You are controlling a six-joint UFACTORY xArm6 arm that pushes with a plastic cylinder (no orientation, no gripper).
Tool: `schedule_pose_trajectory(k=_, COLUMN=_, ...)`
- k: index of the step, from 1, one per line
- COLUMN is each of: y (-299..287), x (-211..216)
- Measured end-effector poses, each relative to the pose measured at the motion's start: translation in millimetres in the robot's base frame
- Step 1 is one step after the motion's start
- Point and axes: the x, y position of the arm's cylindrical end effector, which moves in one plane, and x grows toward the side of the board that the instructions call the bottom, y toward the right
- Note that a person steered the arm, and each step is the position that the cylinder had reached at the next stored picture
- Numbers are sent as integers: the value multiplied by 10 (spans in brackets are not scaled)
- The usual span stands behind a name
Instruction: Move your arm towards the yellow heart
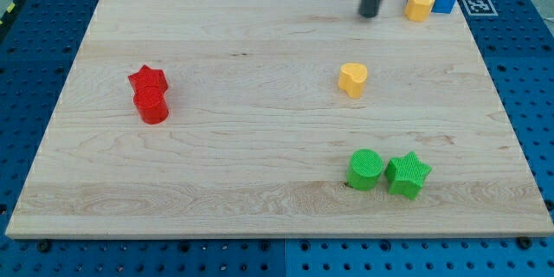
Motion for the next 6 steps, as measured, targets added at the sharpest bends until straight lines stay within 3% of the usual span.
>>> schedule_pose_trajectory(k=2, y=-1348, x=871)
schedule_pose_trajectory(k=3, y=-1350, x=1541)
schedule_pose_trajectory(k=4, y=-1141, x=1875)
schedule_pose_trajectory(k=5, y=-1134, x=1875)
schedule_pose_trajectory(k=6, y=-633, x=1713)
